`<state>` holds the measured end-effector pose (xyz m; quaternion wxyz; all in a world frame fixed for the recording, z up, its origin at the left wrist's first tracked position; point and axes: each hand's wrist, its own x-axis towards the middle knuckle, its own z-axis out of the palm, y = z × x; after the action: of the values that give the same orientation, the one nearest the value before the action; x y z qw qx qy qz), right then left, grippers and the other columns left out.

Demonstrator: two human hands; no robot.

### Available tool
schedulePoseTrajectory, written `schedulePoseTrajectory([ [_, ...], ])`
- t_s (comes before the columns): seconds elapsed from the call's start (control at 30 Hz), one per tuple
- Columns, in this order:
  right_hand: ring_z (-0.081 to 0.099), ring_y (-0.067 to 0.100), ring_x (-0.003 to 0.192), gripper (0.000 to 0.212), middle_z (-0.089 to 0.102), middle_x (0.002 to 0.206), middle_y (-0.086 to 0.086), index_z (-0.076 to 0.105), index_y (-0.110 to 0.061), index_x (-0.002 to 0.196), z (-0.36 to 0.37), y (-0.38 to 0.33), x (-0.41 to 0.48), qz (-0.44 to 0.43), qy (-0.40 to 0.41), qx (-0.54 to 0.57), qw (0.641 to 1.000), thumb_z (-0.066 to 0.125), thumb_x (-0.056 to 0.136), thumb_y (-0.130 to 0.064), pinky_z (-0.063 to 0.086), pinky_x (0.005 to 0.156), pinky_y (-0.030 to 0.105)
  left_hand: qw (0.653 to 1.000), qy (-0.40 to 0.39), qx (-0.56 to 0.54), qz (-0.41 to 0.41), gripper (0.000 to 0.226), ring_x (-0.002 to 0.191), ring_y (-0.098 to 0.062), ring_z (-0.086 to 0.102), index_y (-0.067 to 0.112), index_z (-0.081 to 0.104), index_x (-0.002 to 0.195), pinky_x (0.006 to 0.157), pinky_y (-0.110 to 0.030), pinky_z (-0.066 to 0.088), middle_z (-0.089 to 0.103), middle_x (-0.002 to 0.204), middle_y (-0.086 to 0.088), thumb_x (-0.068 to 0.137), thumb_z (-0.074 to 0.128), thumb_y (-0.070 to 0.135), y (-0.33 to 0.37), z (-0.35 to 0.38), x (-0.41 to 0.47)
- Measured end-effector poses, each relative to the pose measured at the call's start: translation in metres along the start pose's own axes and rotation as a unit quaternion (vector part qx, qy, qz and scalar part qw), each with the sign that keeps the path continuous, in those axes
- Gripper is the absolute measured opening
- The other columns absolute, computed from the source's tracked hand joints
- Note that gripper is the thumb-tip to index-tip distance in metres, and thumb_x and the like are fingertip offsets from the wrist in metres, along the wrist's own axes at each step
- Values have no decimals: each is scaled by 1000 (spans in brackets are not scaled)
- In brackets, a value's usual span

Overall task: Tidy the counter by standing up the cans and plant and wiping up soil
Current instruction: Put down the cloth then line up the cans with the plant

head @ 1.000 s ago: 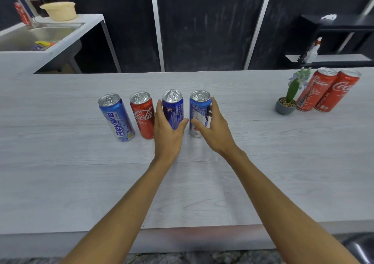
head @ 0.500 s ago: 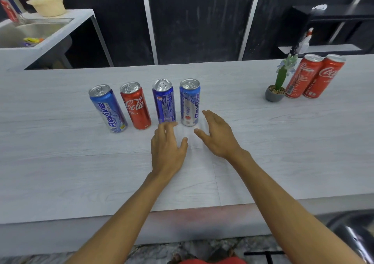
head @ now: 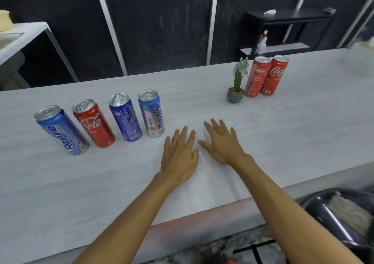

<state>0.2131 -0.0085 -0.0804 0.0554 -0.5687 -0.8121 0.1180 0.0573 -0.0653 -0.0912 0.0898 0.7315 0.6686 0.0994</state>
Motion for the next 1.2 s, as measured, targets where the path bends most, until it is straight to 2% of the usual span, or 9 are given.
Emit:
schedulePoseTrajectory([
  [0.37,-11,24,148,69,-8,162,1,2,-25,154,-30,91,-8,96,-7,-32,995,31,98,-54,-2,117,51,993,-71,68,58,61,148,-23,-14,26,-7,153,119,-47,-4,-15,161,0,102,20,46,73,4,80],
  [0.63,-9,23,148,70,-7,162,1,2,-24,154,-56,160,8,139,40,-17,989,30,98,-55,0,118,51,993,-82,56,65,67,148,-24,-12,25,-8,153,120,-48,-2,-15,161,-2,100,24,51,141,7,147],
  [0.87,-3,26,149,74,-2,162,3,6,-21,154,-79,212,36,154,82,37,984,35,96,-57,4,118,51,997,-34,-64,25,76,149,-24,-1,18,-6,153,119,-40,12,-8,162,-4,98,37,50,188,12,192],
  [0.97,2,27,148,76,3,162,5,8,-19,154,-88,227,51,157,110,76,979,39,95,-56,9,118,52,990,-21,-142,-12,82,149,-20,-3,19,-10,152,118,-36,13,-11,161,-2,97,42,49,202,17,207],
  [1.1,8,24,148,79,11,161,6,10,-18,153,-100,238,70,139,157,157,965,47,93,-54,16,118,50,970,15,-236,-56,87,149,-19,-3,21,-13,152,116,-38,16,-11,161,1,95,47,47,215,21,226],
  [1.2,14,22,147,78,18,160,4,14,-17,152,-109,241,84,126,192,207,951,52,93,-50,18,116,42,956,61,-280,-66,88,149,-22,4,21,-9,153,115,-42,21,-4,162,1,93,50,48,221,20,240],
])
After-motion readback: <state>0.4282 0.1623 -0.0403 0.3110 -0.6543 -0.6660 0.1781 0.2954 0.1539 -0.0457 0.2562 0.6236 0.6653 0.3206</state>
